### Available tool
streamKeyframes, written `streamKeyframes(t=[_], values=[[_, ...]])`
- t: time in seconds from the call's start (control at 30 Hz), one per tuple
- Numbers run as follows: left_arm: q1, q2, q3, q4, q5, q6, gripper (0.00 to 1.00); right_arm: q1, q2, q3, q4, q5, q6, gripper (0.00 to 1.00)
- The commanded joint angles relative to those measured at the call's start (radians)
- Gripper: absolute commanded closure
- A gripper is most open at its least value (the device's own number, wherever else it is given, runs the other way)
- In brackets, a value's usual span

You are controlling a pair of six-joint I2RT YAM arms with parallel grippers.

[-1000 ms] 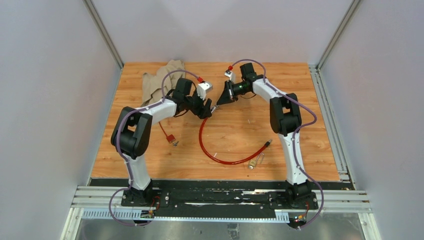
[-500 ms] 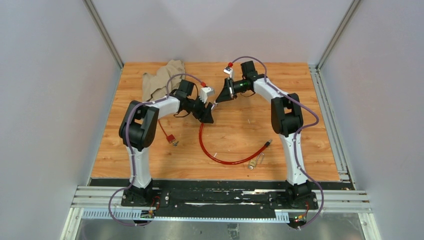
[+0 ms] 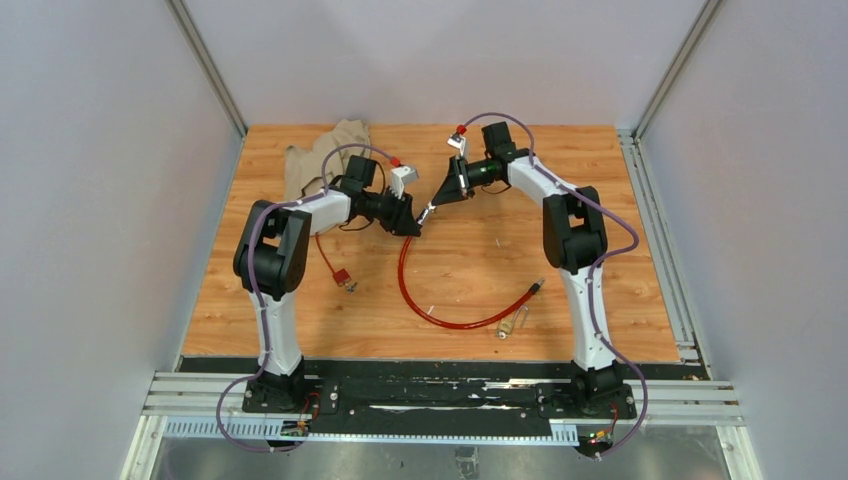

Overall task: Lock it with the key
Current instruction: Lock the lock.

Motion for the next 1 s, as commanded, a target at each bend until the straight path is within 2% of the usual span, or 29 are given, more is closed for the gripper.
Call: streamKeyframes(t=[0.0,0.17,0.33,0.57,0.97], values=[[0.000,-0.024,-0.012,0.049,0.022,-0.024,0.66,-0.026,-0.058,-0.019,-0.001,-0.033,-0.015,0.99],[0.000,-0.025,-0.024,0.111,0.006,-0.100,0.79,-0.026,-0.055,-0.021,-0.002,-0.016,-0.014,0.99],[0.000,-0.063,-0.048,0.144,-0.086,-0.147,0.99,-0.025,-0.054,-0.022,-0.018,0.062,0.012,0.99],[-0.021,-0.156,-0.096,0.143,-0.305,-0.126,1.00,-0.010,-0.052,0.001,-0.063,0.159,0.080,0.99],[-0.113,-0.254,-0.181,0.183,-0.621,0.010,1.00,0.002,-0.013,0.058,-0.064,0.157,0.262,0.99]])
